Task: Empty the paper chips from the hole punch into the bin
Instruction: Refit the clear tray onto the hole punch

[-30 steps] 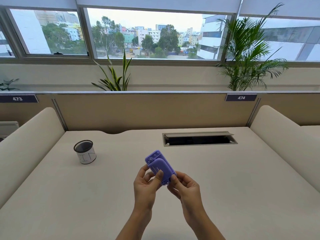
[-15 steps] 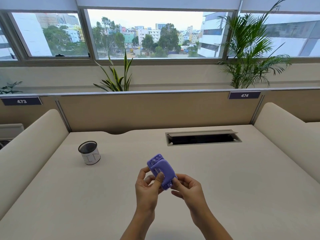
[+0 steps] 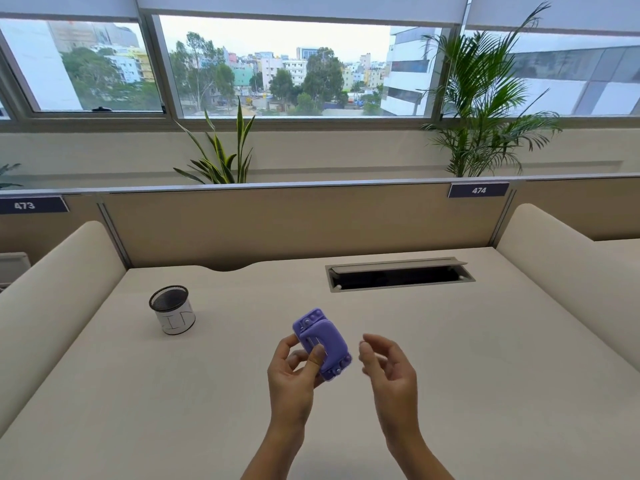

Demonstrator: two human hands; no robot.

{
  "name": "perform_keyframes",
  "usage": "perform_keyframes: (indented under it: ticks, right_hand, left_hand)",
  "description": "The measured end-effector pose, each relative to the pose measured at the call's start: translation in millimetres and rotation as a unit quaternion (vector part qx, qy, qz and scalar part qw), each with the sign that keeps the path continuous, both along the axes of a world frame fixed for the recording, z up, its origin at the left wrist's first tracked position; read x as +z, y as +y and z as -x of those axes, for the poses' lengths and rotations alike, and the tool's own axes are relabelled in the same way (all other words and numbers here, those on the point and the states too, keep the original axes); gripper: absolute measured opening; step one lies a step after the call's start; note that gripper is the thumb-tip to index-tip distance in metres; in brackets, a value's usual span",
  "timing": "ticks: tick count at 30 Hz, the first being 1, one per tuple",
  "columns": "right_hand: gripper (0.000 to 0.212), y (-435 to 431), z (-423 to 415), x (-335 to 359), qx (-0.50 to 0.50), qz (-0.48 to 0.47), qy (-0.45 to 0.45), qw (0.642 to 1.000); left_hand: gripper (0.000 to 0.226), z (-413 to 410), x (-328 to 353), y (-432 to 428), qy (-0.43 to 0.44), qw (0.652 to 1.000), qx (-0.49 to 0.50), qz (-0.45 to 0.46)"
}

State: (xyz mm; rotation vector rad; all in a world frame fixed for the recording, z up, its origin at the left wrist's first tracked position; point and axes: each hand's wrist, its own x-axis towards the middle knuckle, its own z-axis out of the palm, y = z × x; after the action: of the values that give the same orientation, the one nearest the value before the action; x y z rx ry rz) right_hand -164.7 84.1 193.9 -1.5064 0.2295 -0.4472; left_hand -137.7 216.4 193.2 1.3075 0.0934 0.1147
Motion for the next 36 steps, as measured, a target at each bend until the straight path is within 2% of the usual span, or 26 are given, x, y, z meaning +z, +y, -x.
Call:
perform_keyframes:
  ticks: [2, 4, 6, 9, 12, 16, 19, 24, 28, 36]
  right_hand:
    - [0.019, 2, 1, 6, 0.019, 0.060, -0.043, 0.997]
    - [0.022, 8, 2, 9, 0.050, 0.130, -0.055, 0.989]
    - [0.025, 14, 1, 8, 0.041, 0.161, -0.056, 0.985]
    - [0.024, 18, -3, 4, 0.021, 0.110, -0.029, 0.993]
    - [0.012, 16, -7, -1, 0.036, 0.070, 0.001, 0.997]
    - [0.011, 8, -10, -9, 0.029, 0.062, 0.009, 0.998]
    - [0.011, -7, -17, -14, 0.005, 0.037, 0.010, 0.999]
    - [0.015, -60, -38, -25, -0.052, 0.027, 0.031, 0.998]
    - [0.019, -121, -56, -39, -0.088, 0.054, 0.065, 0.992]
    - [0.005, -254, -107, -69, -0.127, 0.103, 0.152, 0.975]
  left_hand:
    - [0.025, -2, -3, 3, 0.001, 1.000, -0.006, -0.002]
    - [0.025, -4, -5, 5, 0.003, 1.000, -0.012, -0.008]
    - [0.025, -5, -8, 6, 0.004, 1.000, -0.017, -0.010]
    - [0.027, -9, -12, 10, 0.003, 0.999, -0.032, -0.018]
    - [0.029, -12, -17, 12, 0.006, 0.997, -0.059, -0.039]
    - [0.034, -18, -25, 7, 0.019, 0.992, -0.113, -0.060]
    - [0.043, -26, -30, -6, -0.006, 0.982, -0.142, -0.122]
    - [0.082, -49, -49, -49, 0.016, 0.930, -0.164, -0.328]
    - [0.079, -62, -76, -93, -0.009, 0.881, -0.184, -0.435]
    - [0.079, -100, -122, -158, 0.015, 0.767, -0.225, -0.601]
